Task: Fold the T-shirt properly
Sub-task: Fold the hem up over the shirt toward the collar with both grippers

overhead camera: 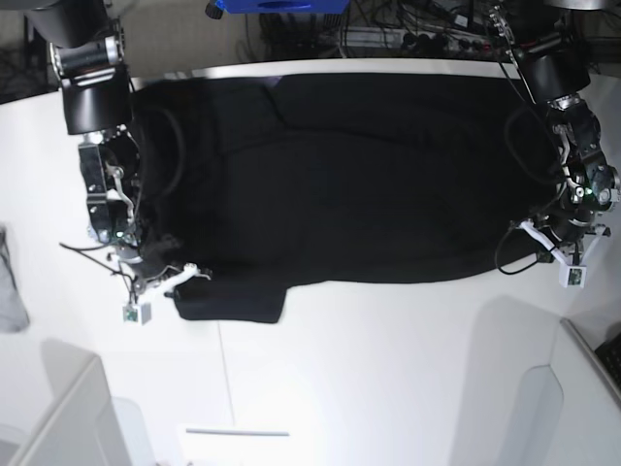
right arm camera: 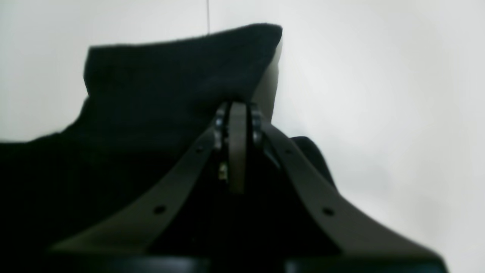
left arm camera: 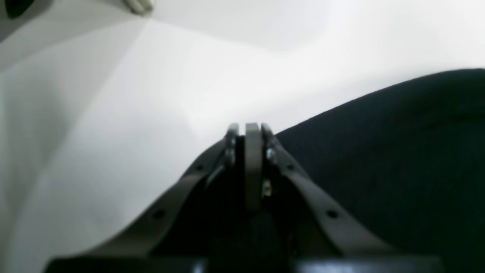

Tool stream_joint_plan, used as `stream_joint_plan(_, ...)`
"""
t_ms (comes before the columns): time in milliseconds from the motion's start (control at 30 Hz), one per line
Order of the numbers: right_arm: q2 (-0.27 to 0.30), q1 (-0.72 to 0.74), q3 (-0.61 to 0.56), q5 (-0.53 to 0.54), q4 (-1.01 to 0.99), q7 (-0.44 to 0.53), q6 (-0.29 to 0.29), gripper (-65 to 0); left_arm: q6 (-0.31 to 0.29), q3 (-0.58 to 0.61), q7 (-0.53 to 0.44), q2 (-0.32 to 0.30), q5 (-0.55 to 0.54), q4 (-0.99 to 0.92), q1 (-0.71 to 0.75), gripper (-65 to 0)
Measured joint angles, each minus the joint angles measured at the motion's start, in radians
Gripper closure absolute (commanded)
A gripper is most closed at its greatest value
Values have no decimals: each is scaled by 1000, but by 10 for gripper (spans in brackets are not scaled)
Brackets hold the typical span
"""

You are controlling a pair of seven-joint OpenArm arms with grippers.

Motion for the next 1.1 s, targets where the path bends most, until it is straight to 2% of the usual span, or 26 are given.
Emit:
stream_joint_plan(200, -2, -87, 66, 1, 132, -57, 0, 0, 3, 1, 58, -14, -186, 49, 54, 0)
stream_joint_plan(533, -1, -189, 166, 1, 287, -120, 0, 0, 6, 1, 56, -27, -197, 160, 159, 0)
stream_joint_plan(800, -1, -249, 180, 0, 384, -153, 0, 0, 3, -2, 55, -28, -200, 273, 224, 0)
stream_joint_plan(900, -1, -272, 180, 1, 416, -149, 0, 0, 0, -53, 56, -20, -200, 310, 255, 0)
stream_joint_plan(1000, 0, -301, 181, 0, 435, -149, 0, 0, 0, -89, 122, -23, -196, 344, 270, 0)
stream_joint_plan(1033, -1, -312, 181, 2, 439, -149, 0, 0, -5, -99, 132, -22, -197, 353, 271, 0)
stream_joint_plan(1100, -1, -330, 180, 1, 452, -154, 0, 0, -69, -126, 138, -20, -201, 384, 285, 0)
